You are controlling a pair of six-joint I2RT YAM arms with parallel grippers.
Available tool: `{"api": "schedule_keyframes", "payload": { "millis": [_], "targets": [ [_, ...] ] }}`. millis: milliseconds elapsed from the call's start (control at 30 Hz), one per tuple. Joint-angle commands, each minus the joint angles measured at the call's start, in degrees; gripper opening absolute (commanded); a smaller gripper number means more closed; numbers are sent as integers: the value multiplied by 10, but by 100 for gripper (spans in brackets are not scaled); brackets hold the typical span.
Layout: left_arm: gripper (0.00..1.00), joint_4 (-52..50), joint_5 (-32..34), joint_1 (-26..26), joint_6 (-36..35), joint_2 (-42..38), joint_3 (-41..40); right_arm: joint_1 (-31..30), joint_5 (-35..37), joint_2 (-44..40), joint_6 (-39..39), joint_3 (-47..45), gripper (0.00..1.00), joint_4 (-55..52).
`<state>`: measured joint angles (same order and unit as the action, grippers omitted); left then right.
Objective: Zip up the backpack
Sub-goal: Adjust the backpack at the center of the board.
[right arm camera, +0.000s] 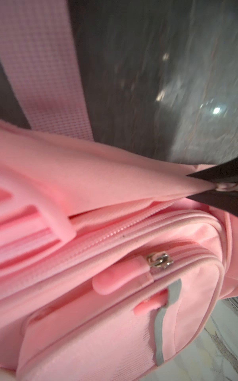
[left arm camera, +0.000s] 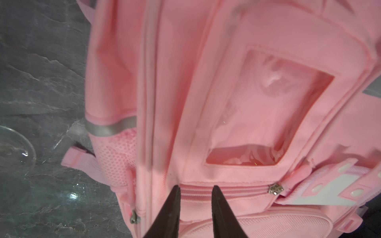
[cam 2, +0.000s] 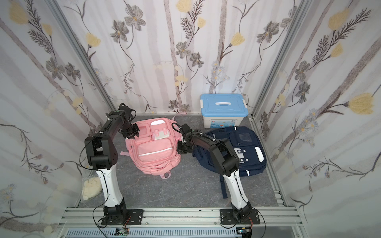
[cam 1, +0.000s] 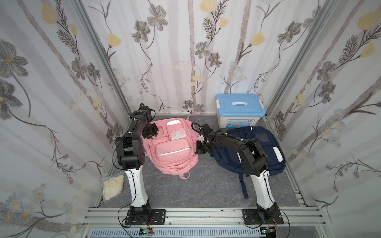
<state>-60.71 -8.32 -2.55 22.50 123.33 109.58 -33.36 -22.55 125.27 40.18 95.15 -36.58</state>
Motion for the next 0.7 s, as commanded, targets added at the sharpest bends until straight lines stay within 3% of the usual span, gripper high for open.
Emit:
{"api": "schedule_keyframes", "payload": {
  "millis": [0,167,433,667],
  "targets": [
    [31,1,-20,-1,-3,-25,-18,40,20,-41,-66,-42,0,-75],
    [34,6,-72,0,9,-73,-62,103,-6,-62,-161,-43,0,-138],
    [39,37,-120,9,17,-98,-116,112,-25,-11,-223,21,3,-180],
    [46,98,-164,11,38,-66,-142,114,-2,-22,-230,31,38,-181]
  ]
}}
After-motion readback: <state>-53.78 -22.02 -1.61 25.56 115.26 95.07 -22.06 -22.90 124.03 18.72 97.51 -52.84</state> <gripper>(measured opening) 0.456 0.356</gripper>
